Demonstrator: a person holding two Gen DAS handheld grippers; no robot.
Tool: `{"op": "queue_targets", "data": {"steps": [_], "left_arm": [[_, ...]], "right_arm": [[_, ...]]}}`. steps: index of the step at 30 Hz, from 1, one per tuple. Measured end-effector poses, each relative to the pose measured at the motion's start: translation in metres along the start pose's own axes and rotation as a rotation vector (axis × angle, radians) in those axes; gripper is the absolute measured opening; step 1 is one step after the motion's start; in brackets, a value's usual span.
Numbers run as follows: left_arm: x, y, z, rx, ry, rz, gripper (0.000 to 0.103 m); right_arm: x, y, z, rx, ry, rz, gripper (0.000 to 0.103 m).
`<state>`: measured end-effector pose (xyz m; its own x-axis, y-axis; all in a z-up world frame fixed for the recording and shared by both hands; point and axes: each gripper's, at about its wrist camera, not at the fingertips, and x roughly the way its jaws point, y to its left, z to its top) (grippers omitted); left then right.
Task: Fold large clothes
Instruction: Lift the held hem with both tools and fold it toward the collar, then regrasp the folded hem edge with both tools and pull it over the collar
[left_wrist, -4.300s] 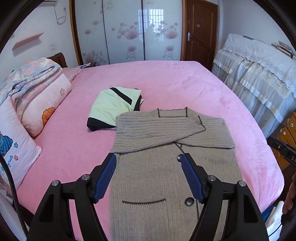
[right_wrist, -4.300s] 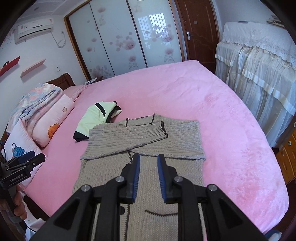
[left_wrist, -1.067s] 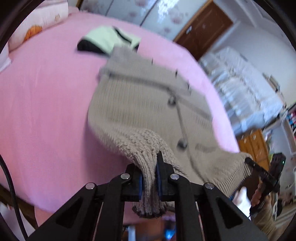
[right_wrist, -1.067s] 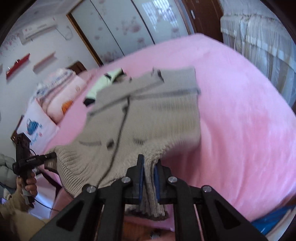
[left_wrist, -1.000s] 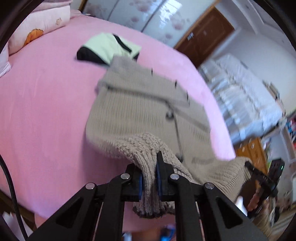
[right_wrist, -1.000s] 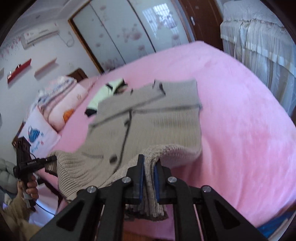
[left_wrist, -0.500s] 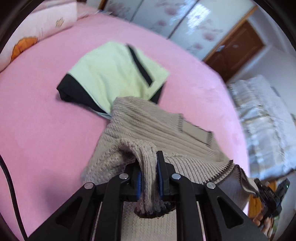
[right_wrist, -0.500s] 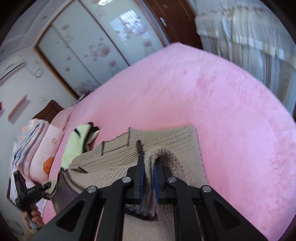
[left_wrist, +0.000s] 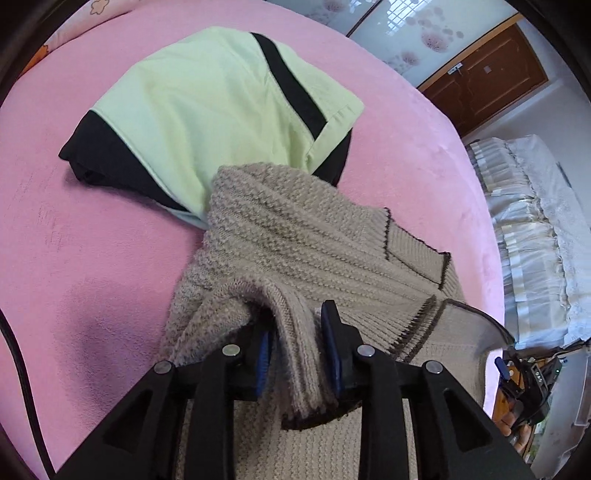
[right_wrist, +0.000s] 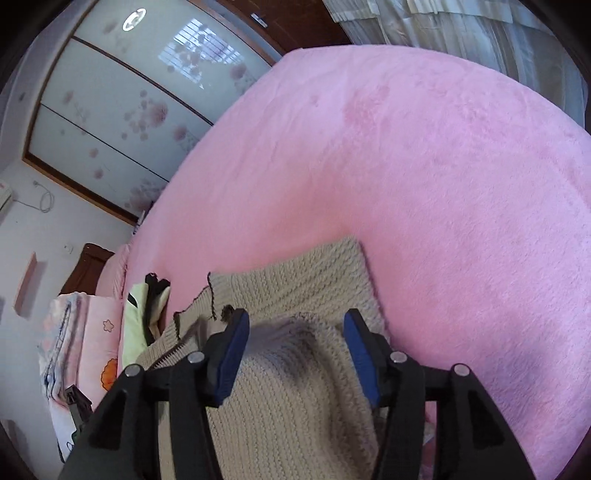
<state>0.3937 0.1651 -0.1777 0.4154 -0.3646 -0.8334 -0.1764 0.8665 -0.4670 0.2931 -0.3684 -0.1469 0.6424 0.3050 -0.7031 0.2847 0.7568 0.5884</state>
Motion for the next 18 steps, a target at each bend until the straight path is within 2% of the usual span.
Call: {"op": "queue_targets", "data": {"steps": [4,8,10,11,12,14,16,18], "left_arm": [[-0.008,-0.012,0.005,0.031,-0.023,-0.021,0.031],[-0.013,-0.022,0.011,0.043,-0.035,-0.046,0.041],[-0.019,-0.023,0.015,0.029,-0.067,-0.063,0.05],[-0.027,-0.025,0.019,0.028,-0.11,-0.066,0.06],[-0.034,-0.025,0.021,0.031,-0.146,-0.062,0.073],[-0.049,-0.028,0.025,0.044,-0.223,-0.031,0.089],[-0.053,-0.03,0.031,0.07,-0.25,0.008,0.09],[-0.047,-0.03,0.036,0.106,-0.223,0.053,0.09]], "right_arm": [[0.008,0.007,-0.001,-0.092,0.02,-0.041,0.054],[0.023,0.021,-0.004,-0.162,0.031,-0.069,0.054],[0.033,0.028,-0.003,-0.197,0.036,-0.093,0.054],[0.04,0.03,-0.003,-0.211,0.043,-0.107,0.054],[0.044,0.031,-0.002,-0.218,0.048,-0.114,0.054],[0.054,0.035,0.0,-0.237,0.054,-0.129,0.054],[0.062,0.039,0.002,-0.259,0.055,-0.154,0.054],[0.07,0.041,0.004,-0.271,0.059,-0.172,0.054]]}}
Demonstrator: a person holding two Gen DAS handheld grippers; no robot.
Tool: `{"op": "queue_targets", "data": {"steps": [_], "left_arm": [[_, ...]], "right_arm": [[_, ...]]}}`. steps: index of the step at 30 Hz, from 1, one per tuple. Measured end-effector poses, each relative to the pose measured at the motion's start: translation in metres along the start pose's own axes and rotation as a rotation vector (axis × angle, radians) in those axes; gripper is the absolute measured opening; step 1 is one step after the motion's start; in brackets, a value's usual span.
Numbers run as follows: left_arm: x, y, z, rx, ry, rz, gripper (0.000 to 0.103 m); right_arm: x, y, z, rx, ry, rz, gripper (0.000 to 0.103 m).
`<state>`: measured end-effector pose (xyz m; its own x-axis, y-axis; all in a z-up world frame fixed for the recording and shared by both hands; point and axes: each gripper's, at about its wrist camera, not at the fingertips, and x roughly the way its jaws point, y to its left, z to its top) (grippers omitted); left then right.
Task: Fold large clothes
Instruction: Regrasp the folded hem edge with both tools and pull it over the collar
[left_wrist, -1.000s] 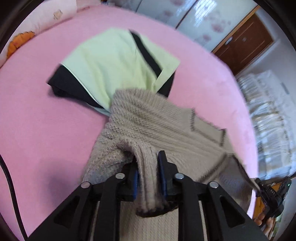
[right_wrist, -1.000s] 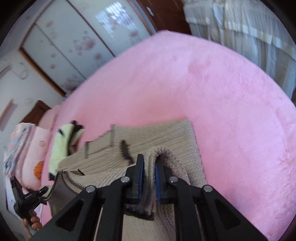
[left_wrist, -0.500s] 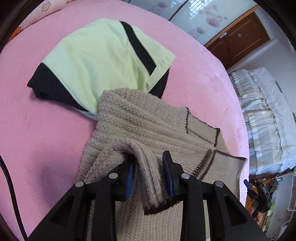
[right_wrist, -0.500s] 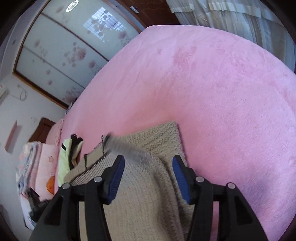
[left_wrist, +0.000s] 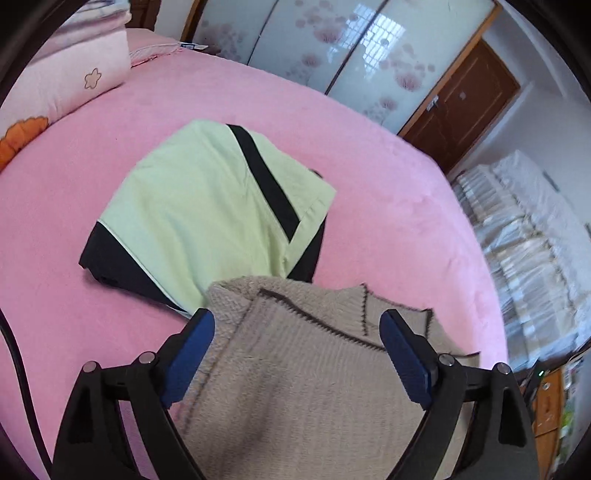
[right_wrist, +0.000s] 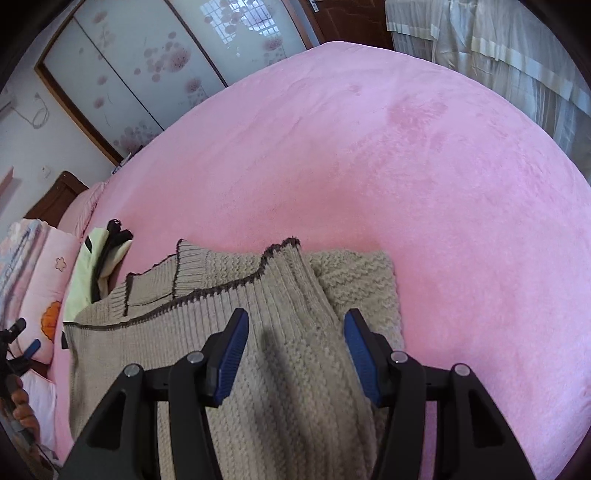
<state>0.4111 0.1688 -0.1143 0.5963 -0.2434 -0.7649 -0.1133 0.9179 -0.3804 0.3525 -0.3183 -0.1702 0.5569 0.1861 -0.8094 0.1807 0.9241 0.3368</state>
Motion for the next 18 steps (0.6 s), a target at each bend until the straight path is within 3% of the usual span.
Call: {"op": "queue_targets", "data": {"steps": [5,7,9,11,13,14,16,18], "left_arm": [[0.034,0.0,-0.013,0.151,0.072,0.117,0.089],[0.049,0.0,-0.022,0.218,0.104,0.15,0.075],[0.064,-0.001,-0.029,0.265,0.138,0.172,0.042],[0.078,-0.002,-0.033,0.294,0.159,0.21,0.027],[0.083,-0.001,-0.033,0.304,0.141,0.227,0.025],[0.084,-0.001,-0.033,0.304,0.127,0.229,0.016],[0.086,0.0,-0.032,0.294,0.117,0.245,0.011],[0.084,-0.003,-0.034,0.3,0.094,0.275,0.007]], "right_arm": [[0.013,0.002,0.003,-0.015,0.01,-0.028,0.054],[0.016,0.003,0.001,-0.03,0.008,-0.038,0.054],[0.018,0.004,-0.002,-0.051,0.002,-0.045,0.054],[0.018,0.006,-0.004,-0.069,-0.008,-0.053,0.053],[0.02,0.007,-0.005,-0.087,-0.013,-0.068,0.044],[0.021,0.007,-0.006,-0.094,-0.011,-0.07,0.03],[0.024,0.008,-0.009,-0.11,-0.005,-0.084,0.011],[0.018,0.015,-0.013,-0.143,-0.045,-0.124,0.009]]}}
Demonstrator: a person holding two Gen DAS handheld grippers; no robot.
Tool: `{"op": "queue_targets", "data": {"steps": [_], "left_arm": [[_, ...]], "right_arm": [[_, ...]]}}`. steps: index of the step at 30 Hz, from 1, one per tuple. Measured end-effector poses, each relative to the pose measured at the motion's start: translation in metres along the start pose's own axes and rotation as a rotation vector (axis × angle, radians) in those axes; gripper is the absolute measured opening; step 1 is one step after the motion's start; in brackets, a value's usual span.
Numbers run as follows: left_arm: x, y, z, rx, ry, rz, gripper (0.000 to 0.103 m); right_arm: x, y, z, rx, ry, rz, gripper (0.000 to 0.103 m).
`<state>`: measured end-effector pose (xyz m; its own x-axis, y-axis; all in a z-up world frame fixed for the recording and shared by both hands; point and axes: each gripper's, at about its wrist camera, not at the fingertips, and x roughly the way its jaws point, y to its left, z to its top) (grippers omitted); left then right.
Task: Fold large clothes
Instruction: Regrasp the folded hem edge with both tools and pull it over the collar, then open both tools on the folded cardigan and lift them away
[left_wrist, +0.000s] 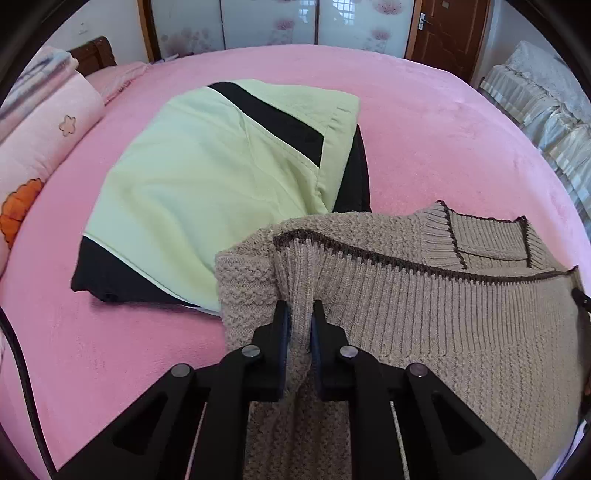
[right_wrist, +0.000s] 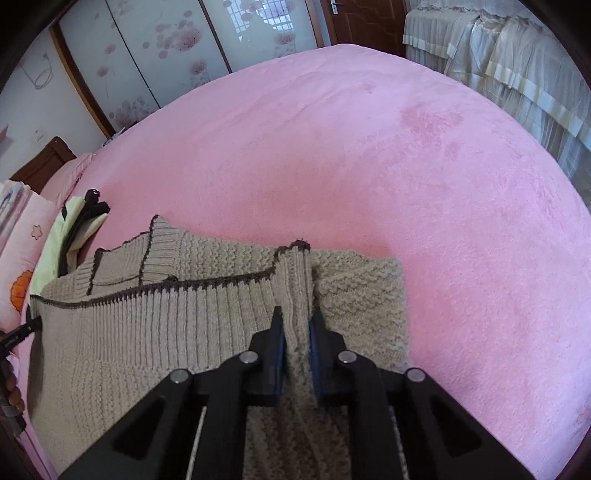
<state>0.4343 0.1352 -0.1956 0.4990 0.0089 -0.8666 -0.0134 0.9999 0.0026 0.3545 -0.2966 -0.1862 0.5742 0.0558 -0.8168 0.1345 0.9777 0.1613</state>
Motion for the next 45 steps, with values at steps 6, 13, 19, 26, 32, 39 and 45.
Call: {"op": "queue_targets", "data": {"steps": [6,13,19,26,32,39,45], "left_arm": [[-0.028,-0.009,-0.005,0.044,-0.125,0.128,0.007],[-0.045,-0.005,0.025,-0.034,-0.197,0.139,0.007],[-0.001,-0.019,0.045,0.01,-0.166,0.243,0.007],[0.037,-0.023,0.033,0.027,-0.163,0.307,0.007],[0.038,-0.015,0.033,0.003,-0.164,0.286,0.011],[-0.011,-0.008,0.03,-0.088,-0.183,0.217,0.038],[-0.069,-0.045,-0.013,-0.135,-0.196,0.039,0.056]], "right_arm": [[-0.043,0.008,0.001,-0.036,-0.163,-0.031,0.008],[-0.061,0.012,0.035,-0.019,-0.263,-0.062,0.008],[-0.007,0.007,0.054,0.006,-0.193,-0.163,0.008],[0.043,-0.007,0.041,0.023,-0.082,-0.238,0.008],[0.045,-0.018,0.041,0.058,-0.049,-0.237,0.016],[-0.013,0.017,0.034,0.048,-0.09,-0.181,0.029],[-0.061,0.105,-0.003,-0.124,-0.121,-0.014,0.029]]}}
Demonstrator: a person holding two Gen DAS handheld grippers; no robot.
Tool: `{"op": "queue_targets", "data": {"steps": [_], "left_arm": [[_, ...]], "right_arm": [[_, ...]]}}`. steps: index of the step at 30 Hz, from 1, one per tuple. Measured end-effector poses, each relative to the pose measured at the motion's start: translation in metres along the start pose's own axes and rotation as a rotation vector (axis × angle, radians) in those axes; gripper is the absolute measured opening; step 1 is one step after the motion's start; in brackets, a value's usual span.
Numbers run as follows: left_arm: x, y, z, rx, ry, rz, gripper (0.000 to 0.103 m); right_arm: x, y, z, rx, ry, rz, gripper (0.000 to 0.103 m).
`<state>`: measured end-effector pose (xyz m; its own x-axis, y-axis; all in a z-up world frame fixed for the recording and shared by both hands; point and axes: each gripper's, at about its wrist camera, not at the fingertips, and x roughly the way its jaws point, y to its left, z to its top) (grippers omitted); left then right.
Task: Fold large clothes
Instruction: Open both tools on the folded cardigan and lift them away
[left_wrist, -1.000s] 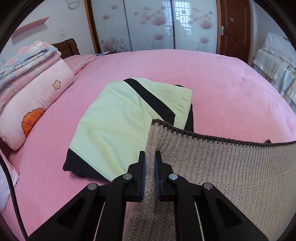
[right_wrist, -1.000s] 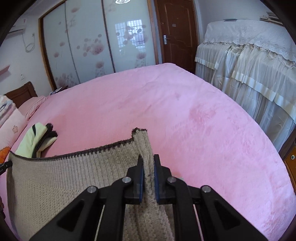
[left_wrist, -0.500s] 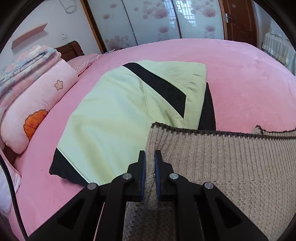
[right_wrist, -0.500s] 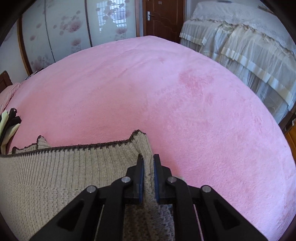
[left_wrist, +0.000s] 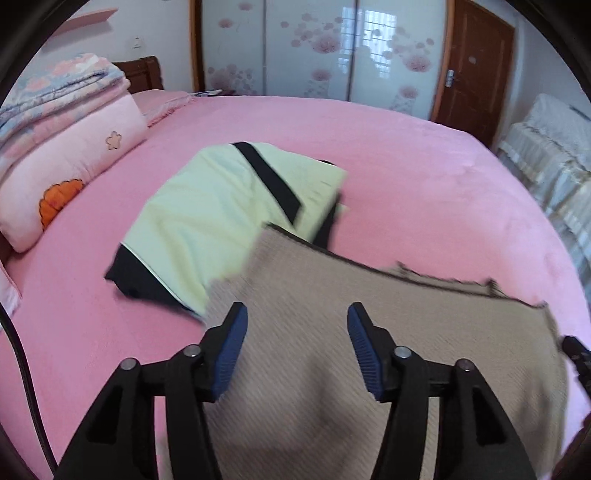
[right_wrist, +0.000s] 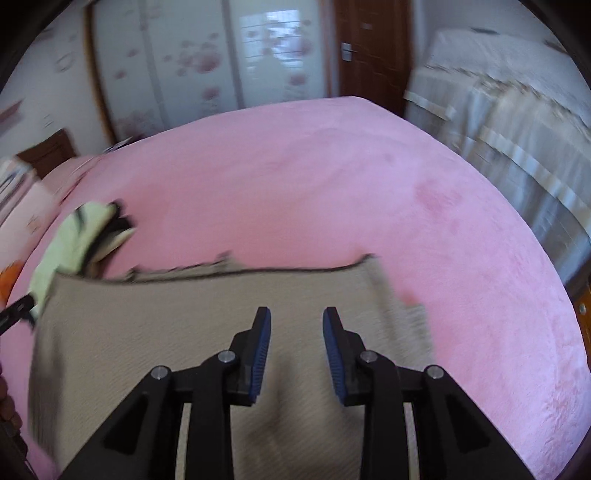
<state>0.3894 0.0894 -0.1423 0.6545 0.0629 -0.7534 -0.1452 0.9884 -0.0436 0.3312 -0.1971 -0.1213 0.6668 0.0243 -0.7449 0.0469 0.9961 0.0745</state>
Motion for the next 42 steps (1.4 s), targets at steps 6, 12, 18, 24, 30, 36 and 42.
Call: {"op": "queue_targets", "data": {"steps": [6,12,18,24,30,36,42], "left_arm": [[-0.011,-0.037,-0.07,0.039,0.073,0.007,0.057],[0.005,-0.013,-0.118,0.01,0.086,0.047,0.066],[0.001,0.034,-0.121,0.019,0.065,0.1,0.071],[-0.017,0.053,-0.127,0.028,0.102,0.063,0.071],[-0.058,0.041,-0.136,0.044,0.098,0.037,0.074],[-0.108,0.026,-0.145,0.025,0.082,-0.049,0.078],[-0.153,0.006,-0.155,0.056,0.065,-0.126,0.078]], "right_arm": [[-0.002,0.059,-0.058,-0.033,0.098,0.186,0.029],[0.011,0.013,-0.103,-0.022,0.147,0.152,0.008],[-0.022,-0.065,-0.116,0.008,0.094,-0.026,0.002],[-0.045,-0.103,-0.126,0.152,0.118,-0.064,0.005],[-0.086,-0.09,-0.133,0.225,0.068,0.003,0.027],[-0.132,-0.045,-0.143,0.159,-0.009,0.053,0.039],[-0.171,-0.004,-0.148,0.068,-0.074,0.087,0.039]]}}
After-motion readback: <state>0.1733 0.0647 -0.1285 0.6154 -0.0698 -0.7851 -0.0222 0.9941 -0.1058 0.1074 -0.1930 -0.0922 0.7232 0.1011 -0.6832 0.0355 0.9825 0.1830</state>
